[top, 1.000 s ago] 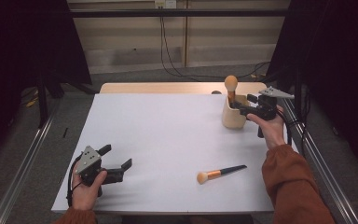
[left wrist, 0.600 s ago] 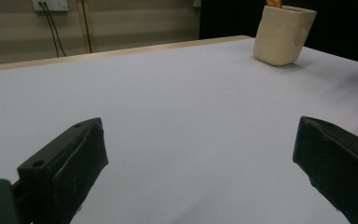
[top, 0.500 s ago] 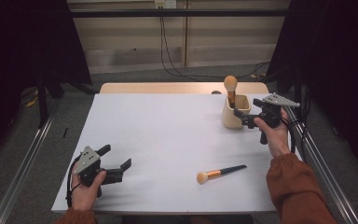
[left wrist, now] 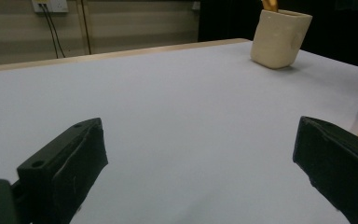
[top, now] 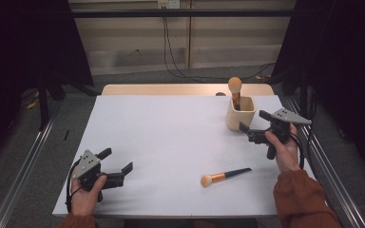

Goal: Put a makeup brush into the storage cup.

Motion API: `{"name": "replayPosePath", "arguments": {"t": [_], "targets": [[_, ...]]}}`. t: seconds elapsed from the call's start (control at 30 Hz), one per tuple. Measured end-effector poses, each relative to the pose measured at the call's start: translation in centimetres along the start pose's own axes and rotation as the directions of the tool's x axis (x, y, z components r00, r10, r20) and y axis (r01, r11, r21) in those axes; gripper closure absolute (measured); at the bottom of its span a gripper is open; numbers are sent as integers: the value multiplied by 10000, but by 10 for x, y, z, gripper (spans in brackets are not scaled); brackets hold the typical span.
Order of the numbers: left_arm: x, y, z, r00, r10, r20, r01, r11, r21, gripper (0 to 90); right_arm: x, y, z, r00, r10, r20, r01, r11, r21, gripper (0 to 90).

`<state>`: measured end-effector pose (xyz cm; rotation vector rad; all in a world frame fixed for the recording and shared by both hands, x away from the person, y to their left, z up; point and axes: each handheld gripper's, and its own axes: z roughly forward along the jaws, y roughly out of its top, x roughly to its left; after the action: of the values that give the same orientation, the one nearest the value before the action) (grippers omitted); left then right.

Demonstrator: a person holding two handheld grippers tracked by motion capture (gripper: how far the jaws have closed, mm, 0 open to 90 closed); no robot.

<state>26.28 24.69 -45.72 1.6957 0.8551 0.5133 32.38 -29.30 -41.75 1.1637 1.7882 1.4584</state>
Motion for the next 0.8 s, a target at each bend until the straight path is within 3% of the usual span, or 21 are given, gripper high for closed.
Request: {"name": "replayPosePath", "arguments": {"t": [0.27,0.8], "targets": [[-2,1,-1,9999,111,-16,-111,9999,-19,25,11,-14,-21,9998,-105,169,109,9997,-215,0],[-6,0,-6,10000,3,-59,-3,9999,-117,25,28,-45,-53,9992,-40,396,42,10000,-54,6]]}}
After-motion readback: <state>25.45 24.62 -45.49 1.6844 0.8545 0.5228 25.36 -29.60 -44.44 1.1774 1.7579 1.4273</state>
